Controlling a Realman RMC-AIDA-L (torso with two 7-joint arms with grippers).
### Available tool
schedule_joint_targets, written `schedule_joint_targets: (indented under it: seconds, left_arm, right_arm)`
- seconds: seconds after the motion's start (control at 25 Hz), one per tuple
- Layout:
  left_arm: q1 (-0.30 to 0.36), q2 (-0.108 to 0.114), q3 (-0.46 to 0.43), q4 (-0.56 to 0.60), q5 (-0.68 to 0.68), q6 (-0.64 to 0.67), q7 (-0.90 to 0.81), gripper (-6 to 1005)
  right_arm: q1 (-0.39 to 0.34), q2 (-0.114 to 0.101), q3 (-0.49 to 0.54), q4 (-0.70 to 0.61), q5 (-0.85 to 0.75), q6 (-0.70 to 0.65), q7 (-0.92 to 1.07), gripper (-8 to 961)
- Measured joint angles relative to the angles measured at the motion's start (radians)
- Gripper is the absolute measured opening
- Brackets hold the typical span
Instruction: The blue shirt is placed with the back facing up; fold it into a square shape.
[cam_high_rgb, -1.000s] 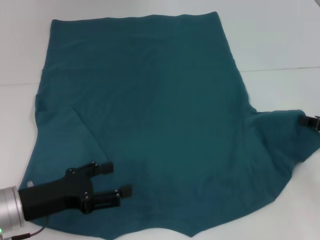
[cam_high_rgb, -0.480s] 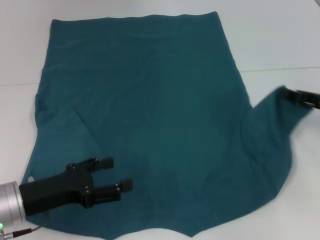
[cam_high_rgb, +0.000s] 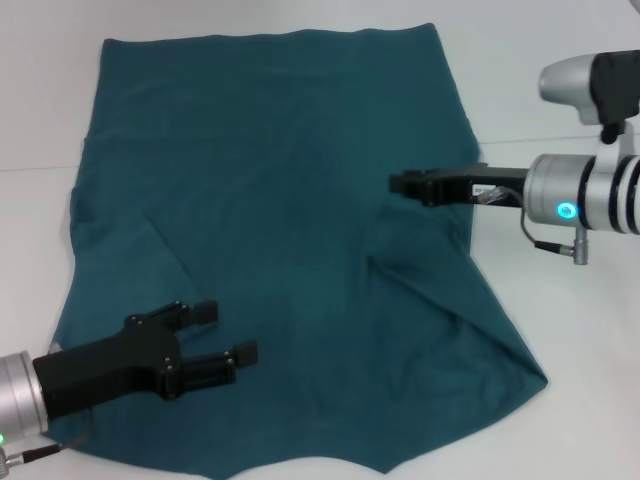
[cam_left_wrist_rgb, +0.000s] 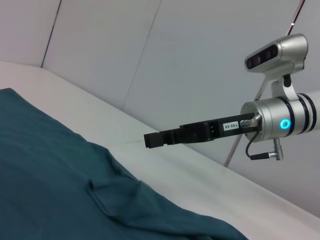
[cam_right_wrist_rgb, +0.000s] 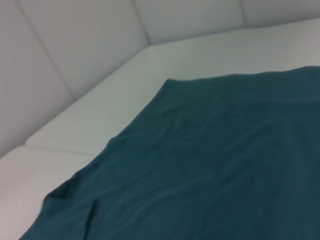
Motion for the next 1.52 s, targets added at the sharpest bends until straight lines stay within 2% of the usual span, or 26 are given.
schedule_joint_targets:
  seconds: [0.16, 0.36, 0.44, 0.64, 0.72, 0.88, 1.0, 1.52]
  left_arm:
    - [0.001, 0.000, 0.000, 0.000, 0.002, -0.002, -0.007, 948]
    - [0.003, 0.000, 0.000, 0.000, 0.003, -0.003, -0.009, 948]
    - [0.002, 0.000, 0.000, -0.001, 0.006, -0.005, -0.009, 948]
    - [0.000, 0.000, 0.002, 0.001, 0.006, -0.007, -0.010, 948]
    - [0.000, 0.000, 0.003, 0.001, 0.006, -0.007, -0.010, 948]
    - [-0.001, 0.000, 0.007, 0.002, 0.006, -0.007, -0.008, 948]
    - [-0.003, 0.000, 0.009, 0.001, 0.007, -0.007, -0.006, 948]
    - [-0.003, 0.000, 0.009, 0.001, 0.008, -0.007, -0.005, 948]
  right_arm:
    - [-0.011, 0.001, -0.026, -0.005, 0.032, -0.004, -0.006, 247]
    - [-0.056, -0.016, -0.025, -0.017, 0.066, -0.002, 0.011, 443]
    - [-0.076, -0.028, -0.028, -0.019, 0.062, 0.001, 0.050, 494]
    - [-0.121, -0.087, -0.045, -0.011, 0.023, -0.060, 0.245, 621]
    - [-0.133, -0.103, -0.047, -0.010, -0.008, -0.094, 0.301, 673]
    - [-0.145, -0.118, -0.046, -0.002, -0.054, -0.163, 0.358, 793]
    - [-0.148, -0.119, -0.046, 0.004, -0.057, -0.197, 0.371, 889]
    - [-0.153, -0.116, -0.049, 0.040, -0.072, -0.201, 0.379, 859]
